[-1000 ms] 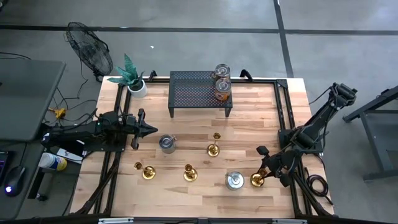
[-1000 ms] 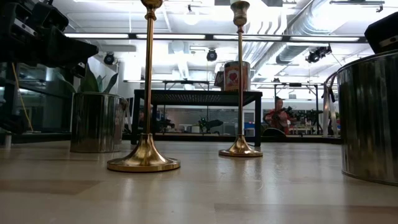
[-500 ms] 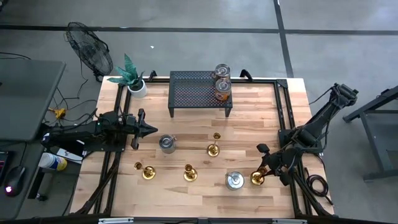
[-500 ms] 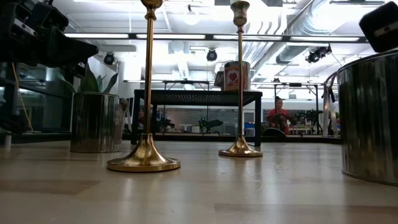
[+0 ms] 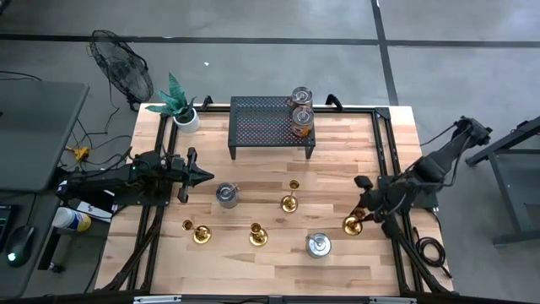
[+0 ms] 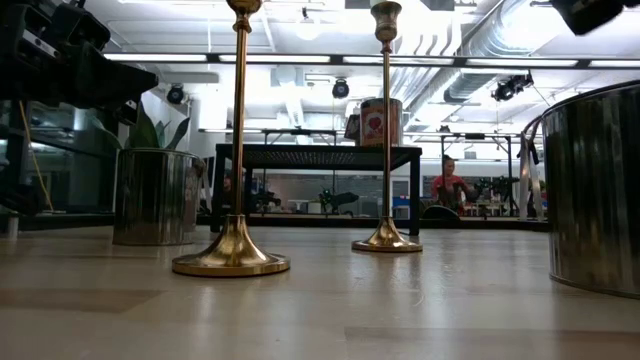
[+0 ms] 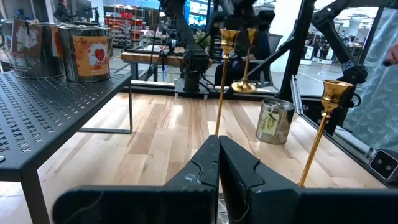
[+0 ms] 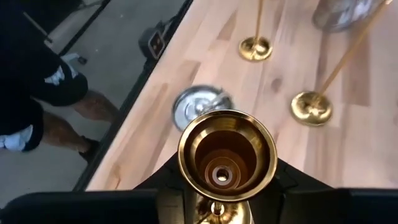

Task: Pick & Place candle stick holders
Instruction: Put the gold candle holder on the shelf

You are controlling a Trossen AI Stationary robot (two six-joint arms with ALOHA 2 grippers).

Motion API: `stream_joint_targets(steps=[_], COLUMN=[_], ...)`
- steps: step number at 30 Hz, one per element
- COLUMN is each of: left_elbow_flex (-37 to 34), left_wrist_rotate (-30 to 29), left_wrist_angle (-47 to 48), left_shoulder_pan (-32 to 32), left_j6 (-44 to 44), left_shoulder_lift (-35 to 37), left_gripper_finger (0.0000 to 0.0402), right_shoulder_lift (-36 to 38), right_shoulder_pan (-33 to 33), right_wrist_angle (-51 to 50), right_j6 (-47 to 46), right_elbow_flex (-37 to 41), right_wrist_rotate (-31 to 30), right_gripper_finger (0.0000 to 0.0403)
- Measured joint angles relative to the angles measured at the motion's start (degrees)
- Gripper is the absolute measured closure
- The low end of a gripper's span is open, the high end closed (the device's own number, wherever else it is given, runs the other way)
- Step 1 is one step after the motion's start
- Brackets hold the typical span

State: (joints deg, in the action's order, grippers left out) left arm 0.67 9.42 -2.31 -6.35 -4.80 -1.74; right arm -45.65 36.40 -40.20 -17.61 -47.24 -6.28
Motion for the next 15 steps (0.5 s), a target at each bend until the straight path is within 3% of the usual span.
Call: stream_joint_targets(steps=[15], left_elbow_flex=[0.00], left_wrist_rotate=[0.01], left_wrist_angle=[0.02], left_shoulder_pan=[0.00], left_j6=[0.00], left_shoulder_lift=[-0.01], left_gripper_finger=[0.0401], right_shoulder_lift=[-0.07], right_shoulder_pan=[-8.21], right_wrist_angle=[-3.92], right_j6=[4.57], right_elbow_flex=[-14.13], right_wrist_rotate=[-4.52], right_gripper_finger=[0.0302])
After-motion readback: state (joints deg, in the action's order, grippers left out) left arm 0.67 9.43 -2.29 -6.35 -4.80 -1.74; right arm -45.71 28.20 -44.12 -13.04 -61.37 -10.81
